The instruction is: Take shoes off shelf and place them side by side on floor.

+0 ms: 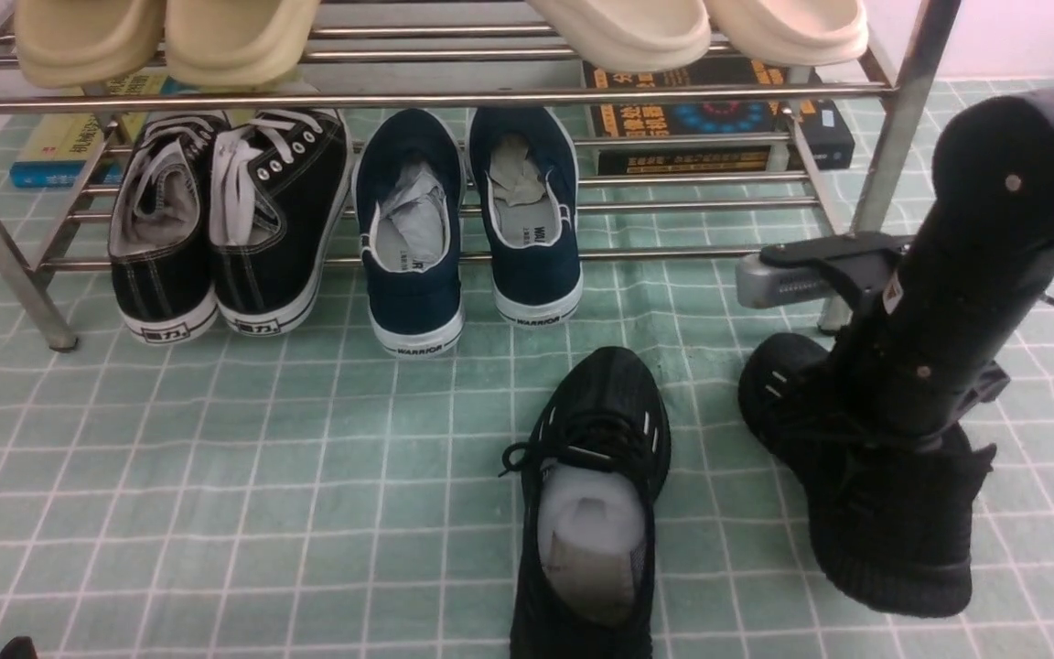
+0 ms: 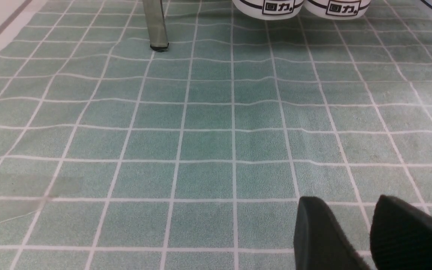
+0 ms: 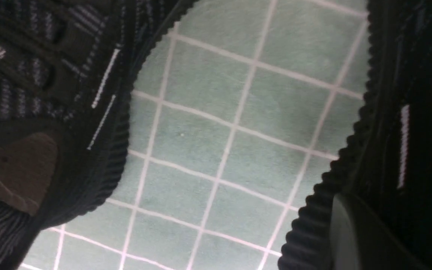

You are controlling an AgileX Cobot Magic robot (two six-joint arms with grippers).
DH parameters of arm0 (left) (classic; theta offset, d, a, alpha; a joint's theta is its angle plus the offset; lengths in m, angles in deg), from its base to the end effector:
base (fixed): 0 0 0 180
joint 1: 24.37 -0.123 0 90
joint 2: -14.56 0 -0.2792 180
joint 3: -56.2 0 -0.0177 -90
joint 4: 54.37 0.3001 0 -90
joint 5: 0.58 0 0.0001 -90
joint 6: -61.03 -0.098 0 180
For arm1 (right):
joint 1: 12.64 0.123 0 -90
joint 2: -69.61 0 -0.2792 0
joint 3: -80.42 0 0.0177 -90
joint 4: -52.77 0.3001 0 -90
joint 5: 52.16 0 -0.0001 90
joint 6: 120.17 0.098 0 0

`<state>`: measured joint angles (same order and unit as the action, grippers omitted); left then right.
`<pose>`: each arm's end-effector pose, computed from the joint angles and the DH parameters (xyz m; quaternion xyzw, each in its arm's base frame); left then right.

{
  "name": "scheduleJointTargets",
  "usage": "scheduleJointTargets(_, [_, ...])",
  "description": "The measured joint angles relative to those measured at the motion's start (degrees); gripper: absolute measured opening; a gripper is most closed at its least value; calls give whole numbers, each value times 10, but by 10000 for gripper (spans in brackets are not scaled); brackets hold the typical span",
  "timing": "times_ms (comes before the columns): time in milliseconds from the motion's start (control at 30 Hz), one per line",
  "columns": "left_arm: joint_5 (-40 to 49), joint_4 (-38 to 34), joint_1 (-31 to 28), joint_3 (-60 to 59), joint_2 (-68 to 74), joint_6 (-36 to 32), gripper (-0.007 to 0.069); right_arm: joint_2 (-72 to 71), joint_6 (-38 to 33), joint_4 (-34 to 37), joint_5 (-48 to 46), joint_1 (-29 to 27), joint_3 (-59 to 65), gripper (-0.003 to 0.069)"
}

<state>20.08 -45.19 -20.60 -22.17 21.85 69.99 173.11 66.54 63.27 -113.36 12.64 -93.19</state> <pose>0.1151 -0.0020 0.1716 0.0068 0.7989 0.0008 0.6015 0.3269 0.1717 0.2136 -0.1230 0.9859 0.1015 0.0514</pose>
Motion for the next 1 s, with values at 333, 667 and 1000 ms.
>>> scheduleJointTargets(333, [0, 0, 0, 0, 0, 0, 242, -17, 0, 22, 3, 1, -15, 10])
scheduleJointTargets(667, [0, 0, 0, 0, 0, 0, 242, 24, 19, 28, 64, 44, -1, 30])
scheduleJointTargets(1000, [0, 0, 0, 0, 0, 0, 242, 37, 26, 32, -7, 90, -20, 360])
